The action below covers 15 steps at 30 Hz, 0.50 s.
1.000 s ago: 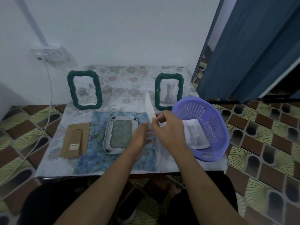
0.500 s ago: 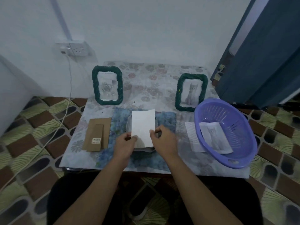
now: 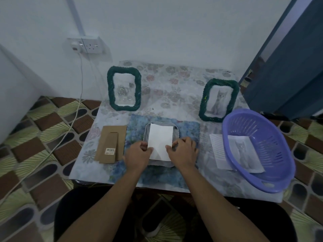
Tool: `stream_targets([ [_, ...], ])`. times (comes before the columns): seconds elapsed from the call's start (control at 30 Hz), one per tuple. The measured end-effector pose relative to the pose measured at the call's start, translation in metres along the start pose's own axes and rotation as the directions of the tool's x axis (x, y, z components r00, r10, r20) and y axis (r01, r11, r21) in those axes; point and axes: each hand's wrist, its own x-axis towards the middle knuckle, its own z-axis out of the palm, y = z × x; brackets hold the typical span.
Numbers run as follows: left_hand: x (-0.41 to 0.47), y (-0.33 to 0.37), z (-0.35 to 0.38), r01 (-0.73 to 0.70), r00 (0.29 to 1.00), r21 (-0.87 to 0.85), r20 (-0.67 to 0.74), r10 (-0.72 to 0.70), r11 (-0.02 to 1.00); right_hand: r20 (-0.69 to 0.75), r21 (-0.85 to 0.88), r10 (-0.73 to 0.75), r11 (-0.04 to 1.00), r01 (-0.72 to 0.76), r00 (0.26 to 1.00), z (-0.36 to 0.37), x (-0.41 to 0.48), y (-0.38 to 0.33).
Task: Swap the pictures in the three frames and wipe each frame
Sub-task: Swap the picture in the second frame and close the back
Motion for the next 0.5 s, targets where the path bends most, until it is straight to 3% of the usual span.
stream_targets([
  [0.23, -0.0041, -0.0017, 0.0017, -0.093, 0.995, 0.123, -0.032, 0.098, 0.988, -0.04, 0.061, 0.032, 0.998, -0.029, 0.999, 0.007, 0.0015, 0.0069],
  [0.5, -0.0013, -0.0027, 0.0025, -0.092, 0.996, 0.102, -0.014, 0.094, 0.991, -0.003, 0.067, 0.043, 0.997, -0.043, 0.999, 0.0094, 0.0015, 0.0048],
])
